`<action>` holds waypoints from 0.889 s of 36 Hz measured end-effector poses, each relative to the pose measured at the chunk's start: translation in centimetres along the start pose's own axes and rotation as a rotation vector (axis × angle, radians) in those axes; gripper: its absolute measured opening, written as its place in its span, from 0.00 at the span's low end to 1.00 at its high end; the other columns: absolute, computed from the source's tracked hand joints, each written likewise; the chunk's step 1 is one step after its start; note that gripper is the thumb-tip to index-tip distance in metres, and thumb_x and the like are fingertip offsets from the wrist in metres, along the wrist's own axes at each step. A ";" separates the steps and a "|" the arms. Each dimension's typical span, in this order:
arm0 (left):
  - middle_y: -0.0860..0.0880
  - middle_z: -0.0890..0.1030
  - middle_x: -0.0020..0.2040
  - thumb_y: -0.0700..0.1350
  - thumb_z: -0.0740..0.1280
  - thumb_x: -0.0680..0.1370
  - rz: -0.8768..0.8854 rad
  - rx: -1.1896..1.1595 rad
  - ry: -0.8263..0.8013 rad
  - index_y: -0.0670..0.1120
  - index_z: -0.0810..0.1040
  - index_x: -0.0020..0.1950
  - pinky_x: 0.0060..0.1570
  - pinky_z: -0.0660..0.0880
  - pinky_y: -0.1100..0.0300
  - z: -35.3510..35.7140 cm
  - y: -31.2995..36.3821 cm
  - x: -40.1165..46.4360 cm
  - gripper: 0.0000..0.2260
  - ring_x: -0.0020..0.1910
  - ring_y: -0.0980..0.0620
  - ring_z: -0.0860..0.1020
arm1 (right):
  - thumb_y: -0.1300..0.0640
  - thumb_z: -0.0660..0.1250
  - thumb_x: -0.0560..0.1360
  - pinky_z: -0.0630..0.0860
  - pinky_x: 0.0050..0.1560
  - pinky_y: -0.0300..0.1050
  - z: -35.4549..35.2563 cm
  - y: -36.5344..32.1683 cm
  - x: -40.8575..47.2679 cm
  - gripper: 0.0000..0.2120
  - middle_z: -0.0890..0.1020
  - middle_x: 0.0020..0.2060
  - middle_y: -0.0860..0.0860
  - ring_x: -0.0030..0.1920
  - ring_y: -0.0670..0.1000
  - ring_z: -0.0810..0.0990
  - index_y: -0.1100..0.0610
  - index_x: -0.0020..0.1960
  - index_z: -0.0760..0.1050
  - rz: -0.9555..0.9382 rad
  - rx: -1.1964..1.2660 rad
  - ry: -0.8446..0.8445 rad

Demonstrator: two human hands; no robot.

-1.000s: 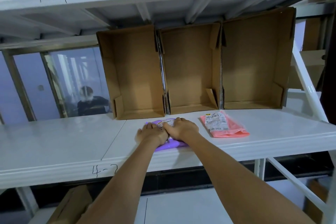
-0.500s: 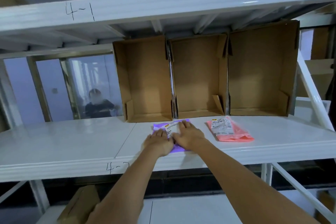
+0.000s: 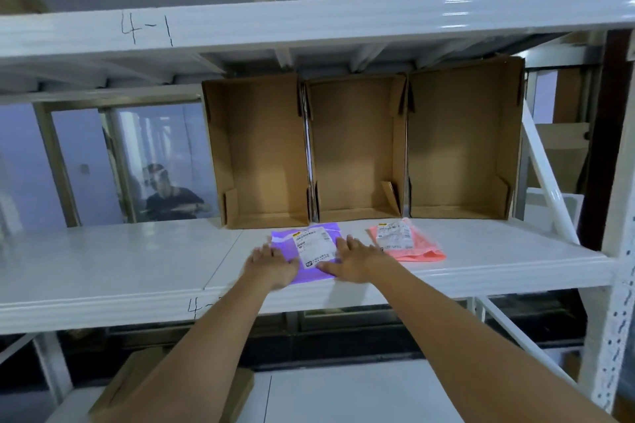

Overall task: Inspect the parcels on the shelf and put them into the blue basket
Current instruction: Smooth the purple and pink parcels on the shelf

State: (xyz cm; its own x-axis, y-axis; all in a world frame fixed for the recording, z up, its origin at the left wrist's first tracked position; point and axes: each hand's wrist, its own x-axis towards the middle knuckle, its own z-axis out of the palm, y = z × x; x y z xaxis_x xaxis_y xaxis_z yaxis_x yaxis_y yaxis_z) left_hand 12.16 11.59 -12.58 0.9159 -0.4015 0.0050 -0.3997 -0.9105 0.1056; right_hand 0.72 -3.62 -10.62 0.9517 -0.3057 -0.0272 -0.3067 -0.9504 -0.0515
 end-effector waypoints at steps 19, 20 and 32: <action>0.43 0.76 0.32 0.50 0.60 0.78 -0.271 -1.666 -0.282 0.39 0.73 0.42 0.31 0.62 0.62 -4.7 0.2 -4.2 0.14 0.33 0.49 0.70 | 0.21 0.47 0.69 0.61 0.72 0.59 -0.9 -3.5 -2.2 0.47 0.63 0.75 0.57 0.73 0.61 0.64 0.51 0.76 0.60 0.078 0.533 0.090; 0.42 0.76 0.36 0.51 0.60 0.78 -0.238 -1.659 -0.277 0.40 0.75 0.42 0.32 0.63 0.62 -4.4 0.6 -4.5 0.15 0.34 0.48 0.72 | 0.20 0.46 0.67 0.61 0.72 0.59 -1.2 -3.6 -2.3 0.48 0.64 0.74 0.56 0.72 0.60 0.65 0.50 0.76 0.62 0.077 0.601 0.088; 0.45 0.81 0.54 0.70 0.67 0.61 -0.179 -1.320 -0.180 0.47 0.77 0.62 0.61 0.73 0.49 0.1 5.5 2.5 0.38 0.54 0.44 0.80 | 0.15 0.43 0.61 0.65 0.66 0.54 -1.9 -3.8 -2.9 0.52 0.75 0.63 0.53 0.63 0.56 0.73 0.50 0.67 0.70 0.033 0.968 0.087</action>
State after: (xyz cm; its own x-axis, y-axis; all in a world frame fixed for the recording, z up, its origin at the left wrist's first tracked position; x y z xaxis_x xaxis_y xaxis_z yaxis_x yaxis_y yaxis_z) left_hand 12.28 5.60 -12.13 0.8930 -0.3880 -0.2281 0.1521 -0.2167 0.9643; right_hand -0.89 0.76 -8.47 0.9281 -0.3713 0.0289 -0.1714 -0.4947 -0.8520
